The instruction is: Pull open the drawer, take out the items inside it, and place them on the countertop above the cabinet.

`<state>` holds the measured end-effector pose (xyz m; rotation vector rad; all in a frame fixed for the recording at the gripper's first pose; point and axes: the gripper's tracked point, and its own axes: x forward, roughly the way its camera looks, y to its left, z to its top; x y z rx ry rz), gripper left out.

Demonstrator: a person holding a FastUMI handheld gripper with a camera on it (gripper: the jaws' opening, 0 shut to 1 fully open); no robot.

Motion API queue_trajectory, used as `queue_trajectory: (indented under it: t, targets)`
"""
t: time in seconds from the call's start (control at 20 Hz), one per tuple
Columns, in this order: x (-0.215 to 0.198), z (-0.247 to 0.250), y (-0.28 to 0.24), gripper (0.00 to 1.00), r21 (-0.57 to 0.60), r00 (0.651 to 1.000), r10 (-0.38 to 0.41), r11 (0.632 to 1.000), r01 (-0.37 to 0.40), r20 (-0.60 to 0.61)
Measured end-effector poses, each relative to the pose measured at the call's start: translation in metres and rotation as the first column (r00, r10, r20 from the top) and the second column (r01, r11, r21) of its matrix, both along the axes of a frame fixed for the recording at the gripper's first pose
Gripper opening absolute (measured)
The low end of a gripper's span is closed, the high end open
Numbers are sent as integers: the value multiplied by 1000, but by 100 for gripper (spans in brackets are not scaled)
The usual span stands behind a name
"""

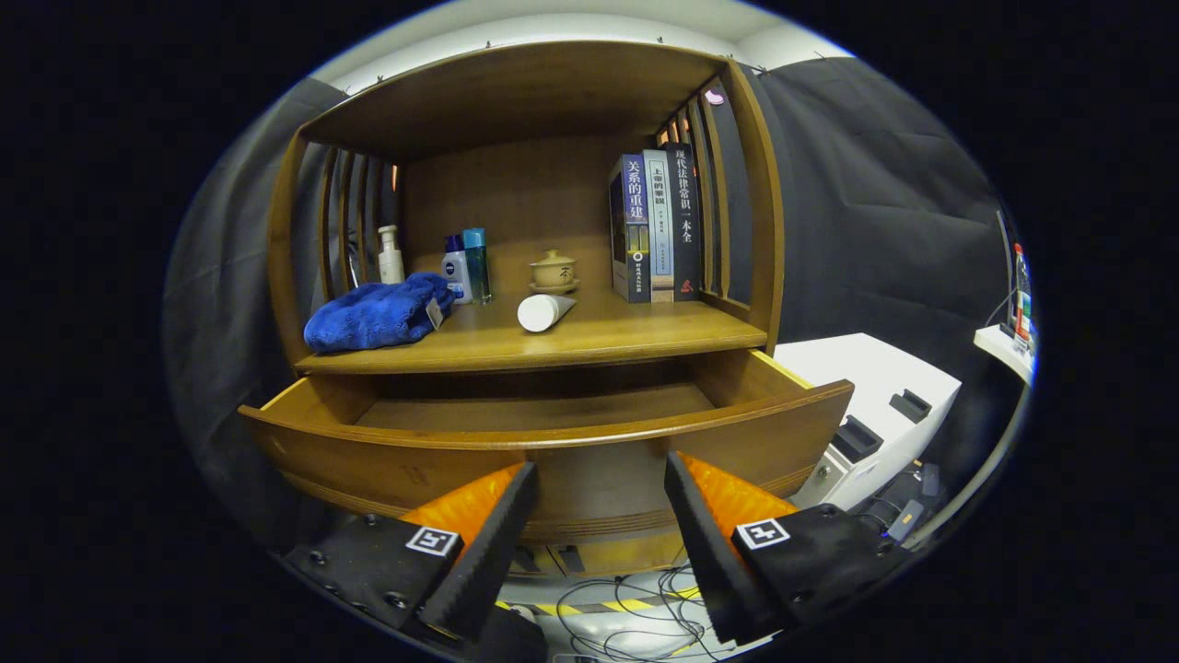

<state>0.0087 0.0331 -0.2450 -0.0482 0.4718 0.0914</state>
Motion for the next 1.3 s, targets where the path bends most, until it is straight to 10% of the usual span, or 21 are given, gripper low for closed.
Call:
queue_trajectory:
  t: [1.3]
  targets:
    - [92, -17, 20, 97, 59, 999, -45, 997, 45, -7]
